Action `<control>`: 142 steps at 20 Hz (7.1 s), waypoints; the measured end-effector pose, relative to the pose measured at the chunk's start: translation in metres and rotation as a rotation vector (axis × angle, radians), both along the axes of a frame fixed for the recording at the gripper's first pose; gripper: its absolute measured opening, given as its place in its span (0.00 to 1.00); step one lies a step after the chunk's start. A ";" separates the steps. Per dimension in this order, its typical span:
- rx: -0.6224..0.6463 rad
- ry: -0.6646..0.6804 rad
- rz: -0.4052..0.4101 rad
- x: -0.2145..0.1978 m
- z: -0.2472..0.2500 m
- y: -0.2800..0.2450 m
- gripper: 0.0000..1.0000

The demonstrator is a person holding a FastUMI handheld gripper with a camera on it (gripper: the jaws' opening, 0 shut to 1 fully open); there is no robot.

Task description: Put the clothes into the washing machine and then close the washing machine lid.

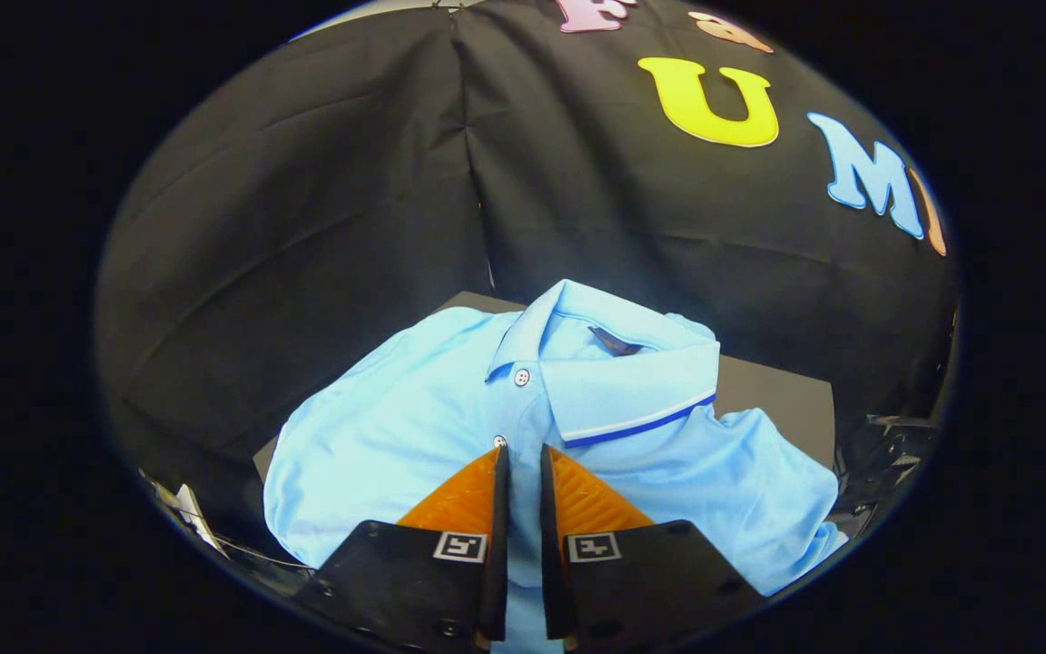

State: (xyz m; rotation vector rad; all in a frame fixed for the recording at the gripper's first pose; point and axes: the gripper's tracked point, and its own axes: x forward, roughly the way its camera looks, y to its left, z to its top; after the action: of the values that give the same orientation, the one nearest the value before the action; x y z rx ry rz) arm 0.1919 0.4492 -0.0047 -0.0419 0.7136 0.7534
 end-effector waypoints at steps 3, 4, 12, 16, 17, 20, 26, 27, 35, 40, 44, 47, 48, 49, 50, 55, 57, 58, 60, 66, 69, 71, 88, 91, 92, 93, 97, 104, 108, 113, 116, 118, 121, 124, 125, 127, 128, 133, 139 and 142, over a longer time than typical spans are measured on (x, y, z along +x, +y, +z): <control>0.047 -0.025 0.001 -0.002 0.010 0.000 0.03; 0.064 -0.048 0.003 0.000 0.015 -0.001 0.03; 0.100 -0.199 0.077 0.001 0.051 -0.014 0.02; 0.123 -0.229 0.061 -0.008 0.067 -0.034 0.01; 0.134 -0.230 0.048 -0.006 0.071 -0.040 0.01; 0.149 -0.242 0.021 0.003 0.081 -0.057 0.01; 0.147 -0.258 -0.044 0.018 0.084 -0.108 0.01; 0.153 -0.254 -0.057 0.020 0.085 -0.118 0.01; 0.130 -0.277 -0.166 0.040 0.084 -0.197 0.01; 0.109 -0.294 -0.208 0.040 0.077 -0.236 0.01; 0.103 -0.286 -0.245 0.042 0.069 -0.270 0.01; 0.095 -0.289 -0.262 0.040 0.067 -0.292 0.01; 0.085 -0.292 -0.261 0.039 0.065 -0.298 0.01; 0.074 -0.300 -0.264 0.039 0.064 -0.306 0.01; 0.062 -0.305 -0.266 0.037 0.061 -0.313 0.01; 0.059 -0.278 -0.303 0.035 0.050 -0.346 0.01; 0.052 -0.276 -0.314 0.034 0.048 -0.359 0.01; 0.048 -0.276 -0.322 0.033 0.046 -0.366 0.01; 0.045 -0.270 -0.334 0.032 0.042 -0.375 0.01; 0.027 -0.234 -0.350 0.025 0.018 -0.390 0.01; 0.010 -0.211 -0.358 0.023 0.000 -0.395 0.01; 0.012 -0.189 -0.364 0.022 -0.009 -0.396 0.01; -0.068 -0.035 -0.384 0.015 -0.113 -0.404 0.01; -0.097 -0.016 -0.390 0.018 -0.128 -0.409 0.01; -0.106 -0.005 -0.392 0.018 -0.135 -0.411 0.01; -0.112 0.006 -0.396 0.019 -0.140 -0.413 0.01; -0.131 0.053 -0.421 0.020 -0.161 -0.423 0.07; -0.144 -0.001 -0.479 0.029 -0.153 -0.437 0.72; -0.132 -0.090 -0.475 0.042 -0.127 -0.431 0.98; -0.066 -0.265 -0.475 0.069 -0.071 -0.420 0.98; -0.017 -0.359 -0.493 0.088 -0.037 -0.414 0.98; 0.015 -0.402 -0.506 0.099 -0.023 -0.410 0.98; 0.037 -0.439 -0.535 0.119 -0.009 -0.408 0.98; 0.054 -0.475 -0.572 0.138 0.000 -0.409 0.98; 0.052 -0.482 -0.587 0.146 0.001 -0.411 0.98; 0.064 -0.484 -0.607 0.160 0.001 -0.410 0.98; 0.069 -0.480 -0.616 0.167 0.000 -0.409 0.98; 0.068 -0.471 -0.635 0.195 -0.009 -0.407 0.98; 0.050 -0.499 -0.626 0.200 -0.023 -0.409 0.98; 0.083 -0.548 -0.623 0.199 -0.020 -0.408 0.99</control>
State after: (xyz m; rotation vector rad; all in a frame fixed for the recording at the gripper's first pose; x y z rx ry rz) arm 0.3911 0.0411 -0.0242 0.0483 0.1452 0.1503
